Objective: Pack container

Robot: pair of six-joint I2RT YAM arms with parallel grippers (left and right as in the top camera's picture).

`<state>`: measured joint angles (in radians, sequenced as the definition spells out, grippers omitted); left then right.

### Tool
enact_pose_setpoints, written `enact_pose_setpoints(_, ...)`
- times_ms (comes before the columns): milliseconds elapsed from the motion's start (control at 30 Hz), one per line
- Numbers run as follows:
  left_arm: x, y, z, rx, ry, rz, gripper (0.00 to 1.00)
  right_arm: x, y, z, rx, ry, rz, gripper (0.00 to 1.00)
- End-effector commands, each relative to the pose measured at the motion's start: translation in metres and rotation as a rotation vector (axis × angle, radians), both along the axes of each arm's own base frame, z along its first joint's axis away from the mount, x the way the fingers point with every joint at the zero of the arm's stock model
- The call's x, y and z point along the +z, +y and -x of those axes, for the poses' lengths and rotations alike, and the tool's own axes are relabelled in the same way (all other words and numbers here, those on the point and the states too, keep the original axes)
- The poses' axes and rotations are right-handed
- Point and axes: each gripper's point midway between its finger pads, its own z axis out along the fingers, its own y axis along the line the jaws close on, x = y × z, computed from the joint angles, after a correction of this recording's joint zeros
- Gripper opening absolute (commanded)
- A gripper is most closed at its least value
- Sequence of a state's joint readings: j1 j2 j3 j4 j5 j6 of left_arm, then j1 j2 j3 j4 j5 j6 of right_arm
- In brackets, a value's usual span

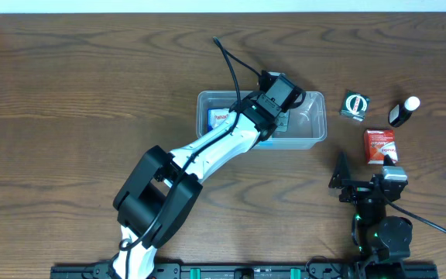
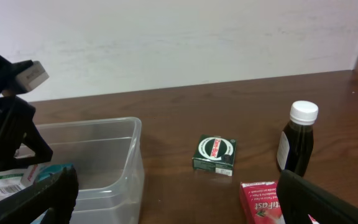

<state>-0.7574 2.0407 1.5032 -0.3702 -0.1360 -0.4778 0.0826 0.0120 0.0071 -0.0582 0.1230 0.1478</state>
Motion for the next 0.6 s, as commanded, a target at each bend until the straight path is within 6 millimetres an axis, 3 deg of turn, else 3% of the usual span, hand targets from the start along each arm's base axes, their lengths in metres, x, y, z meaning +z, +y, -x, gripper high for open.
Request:
enact_pose_setpoints(0,-0.002,0.012,-0.013,0.044,-0.019,-0.028,0.06,0.0,-0.002,0.0,-0.008,-0.001,0.01,0.99)
enact_pose_setpoints(233,-0.009,0.025,-0.011,0.06,0.015,-0.059,0.06,0.0,-0.002,0.0,-0.008,-0.001,0.01,0.99)
enact_pose_setpoints(567,-0.009,0.025,-0.01,0.06,0.018,-0.062,0.06,0.0,-0.002,0.0,-0.008,-0.001,0.01,0.99)
